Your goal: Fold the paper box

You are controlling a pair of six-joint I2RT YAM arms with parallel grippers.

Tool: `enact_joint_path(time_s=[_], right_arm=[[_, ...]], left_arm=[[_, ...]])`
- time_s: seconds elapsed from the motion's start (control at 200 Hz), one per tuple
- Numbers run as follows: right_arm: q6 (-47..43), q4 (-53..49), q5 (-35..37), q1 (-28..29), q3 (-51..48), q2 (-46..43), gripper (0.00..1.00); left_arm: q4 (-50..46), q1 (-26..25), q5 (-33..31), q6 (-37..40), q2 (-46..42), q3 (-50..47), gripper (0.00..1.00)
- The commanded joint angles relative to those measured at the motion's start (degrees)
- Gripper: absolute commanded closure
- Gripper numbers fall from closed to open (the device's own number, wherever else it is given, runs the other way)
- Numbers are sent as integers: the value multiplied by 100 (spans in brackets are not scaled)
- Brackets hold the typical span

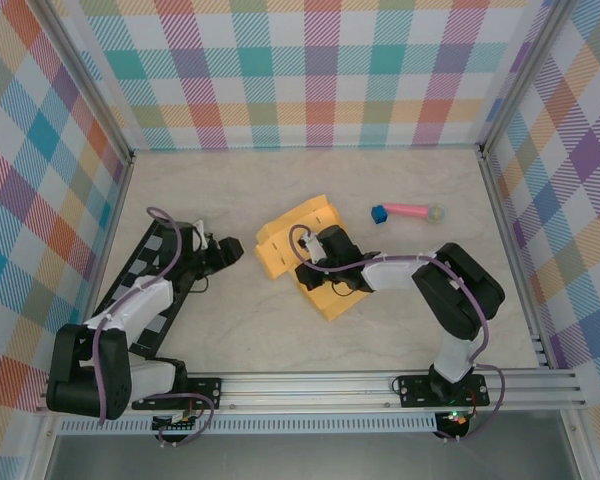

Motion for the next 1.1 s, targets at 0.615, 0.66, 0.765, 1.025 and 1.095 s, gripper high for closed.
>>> enact_joint_path(time_s=[0.615,0.66,0.765,1.025,1.095], right_arm=[[827,330,472,-16,123,-79,93],[845,323,450,-15,135,-53,93],[887,270,461,-16,176,11,91],[1020,-282,621,-41,424,42,81],[1130,-582,770,-64,511,-8,77]], left_arm=[[2076,-1743,-1460,611,1664,587,56],[2079,-1772,-1368,703,1789,684,62],[2282,-1920,-1434,924,1944,676,77],[2286,-2017,-1661,1397,2079,705,91],[2311,-2025,-1627,1575,2142,781,95]])
